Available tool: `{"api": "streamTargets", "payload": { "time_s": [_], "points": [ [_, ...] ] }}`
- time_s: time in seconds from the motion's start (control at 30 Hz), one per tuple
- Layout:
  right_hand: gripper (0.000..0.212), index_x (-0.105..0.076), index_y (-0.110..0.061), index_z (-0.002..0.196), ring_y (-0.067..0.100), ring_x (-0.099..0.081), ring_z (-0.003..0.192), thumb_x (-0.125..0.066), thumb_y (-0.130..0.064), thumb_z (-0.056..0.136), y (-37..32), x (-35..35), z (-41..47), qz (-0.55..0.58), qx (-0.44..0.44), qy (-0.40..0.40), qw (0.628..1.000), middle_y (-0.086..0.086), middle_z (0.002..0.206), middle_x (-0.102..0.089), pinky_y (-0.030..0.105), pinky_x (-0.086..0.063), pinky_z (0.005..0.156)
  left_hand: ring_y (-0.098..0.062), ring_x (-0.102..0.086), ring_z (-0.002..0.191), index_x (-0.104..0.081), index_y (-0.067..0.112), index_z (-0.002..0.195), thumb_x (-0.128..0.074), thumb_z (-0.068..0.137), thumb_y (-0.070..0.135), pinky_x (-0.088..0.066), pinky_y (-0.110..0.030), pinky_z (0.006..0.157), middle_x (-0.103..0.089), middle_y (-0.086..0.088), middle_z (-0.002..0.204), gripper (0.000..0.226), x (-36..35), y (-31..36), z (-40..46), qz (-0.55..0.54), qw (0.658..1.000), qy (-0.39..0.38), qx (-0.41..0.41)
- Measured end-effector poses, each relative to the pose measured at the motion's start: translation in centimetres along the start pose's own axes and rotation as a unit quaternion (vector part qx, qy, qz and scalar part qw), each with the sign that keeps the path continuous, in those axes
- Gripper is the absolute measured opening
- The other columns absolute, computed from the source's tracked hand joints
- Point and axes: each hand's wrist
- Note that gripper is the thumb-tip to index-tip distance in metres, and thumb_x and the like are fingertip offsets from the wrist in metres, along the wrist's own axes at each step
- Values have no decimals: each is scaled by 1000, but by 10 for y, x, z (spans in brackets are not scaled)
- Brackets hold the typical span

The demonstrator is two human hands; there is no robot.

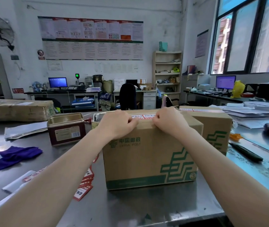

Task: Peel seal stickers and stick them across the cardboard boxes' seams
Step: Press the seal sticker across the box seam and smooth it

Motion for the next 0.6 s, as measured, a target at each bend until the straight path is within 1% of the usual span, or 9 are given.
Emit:
{"api": "streamTargets", "payload": {
  "time_s": [0.1, 0.17, 0.27, 0.33, 0.4, 0.47, 0.5, 0.57, 0.6],
  "points": [
    [32, -49, -8, 58, 17, -38, 48, -43, -17, 88, -31, -5, -4, 57, 50, -43, 996, 3, 53, -43, 26, -31, 44, -19, -50, 59, -60, 9, 73, -29, 96, 39, -36, -27, 51, -51, -3, 62, 49, 12, -14, -11, 2, 1000, -6, 22],
    [32, -57, -5, 62, 17, -40, 51, -42, -16, 89, -52, -10, -6, 75, 78, -60, 992, 4, 56, -47, 29, -36, 48, -20, -54, 66, -62, 11, 76, -30, 96, 35, -39, -29, 54, -54, -4, 67, 45, 18, -24, -17, 25, 999, -22, 30],
    [34, -67, -3, 79, 16, -46, 55, -40, -19, 91, -89, -19, -7, 78, 128, -81, 985, 6, 65, -57, 32, -46, 56, -22, -59, 80, -68, 18, 88, -33, 95, 33, -51, -36, 69, -63, -4, 84, 39, 29, -50, -34, 33, 995, -60, 68],
    [33, -66, -5, 83, 15, -48, 57, -38, -20, 94, -114, -23, -8, 65, 159, -91, 981, 4, 68, -57, 30, -45, 57, -21, -60, 91, -70, 21, 100, -37, 94, 29, -52, -40, 81, -67, -4, 102, 35, 37, -69, -48, 6, 992, -79, 98],
    [26, -58, -8, 83, 18, -50, 62, -39, -21, 95, -137, -30, -11, 38, 176, -86, 980, 3, 68, -52, 29, -42, 55, -19, -58, 105, -67, 18, 116, -42, 95, 23, -46, -33, 93, -63, -3, 121, 32, 47, -86, -64, -21, 987, -91, 129],
    [20, -54, -11, 87, 18, -48, 60, -39, -20, 96, -159, -38, -18, -4, 198, -85, 977, 1, 67, -47, 26, -38, 50, -17, -55, 112, -64, 14, 120, -45, 95, 18, -39, -25, 92, -60, -3, 127, 31, 52, -101, -80, -43, 982, -89, 160],
    [20, -57, -11, 94, 18, -50, 61, -39, -20, 97, -169, -45, -22, -17, 208, -88, 974, 2, 71, -50, 26, -40, 51, -17, -55, 113, -63, 14, 121, -46, 95, 17, -38, -24, 91, -60, -3, 128, 31, 52, -107, -88, -52, 979, -89, 175],
    [25, -61, -8, 105, 23, -58, 73, -40, -19, 97, -186, -65, -30, -11, 218, -108, 970, 8, 88, -60, 33, -51, 62, -17, -56, 110, -63, 14, 120, -47, 94, 17, -41, -27, 91, -61, -4, 127, 31, 46, -121, -104, -64, 971, -106, 205],
    [25, -61, -8, 106, 25, -59, 77, -41, -18, 96, -192, -79, -33, -2, 219, -121, 968, 10, 93, -63, 35, -52, 66, -16, -57, 109, -63, 14, 121, -47, 95, 18, -41, -27, 92, -60, -4, 127, 31, 39, -127, -112, -65, 967, -120, 216]
  ]
}}
Point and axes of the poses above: each hand's wrist, its own z-axis towards the middle knuckle, its own x-axis out of the back of the hand, y = z × x
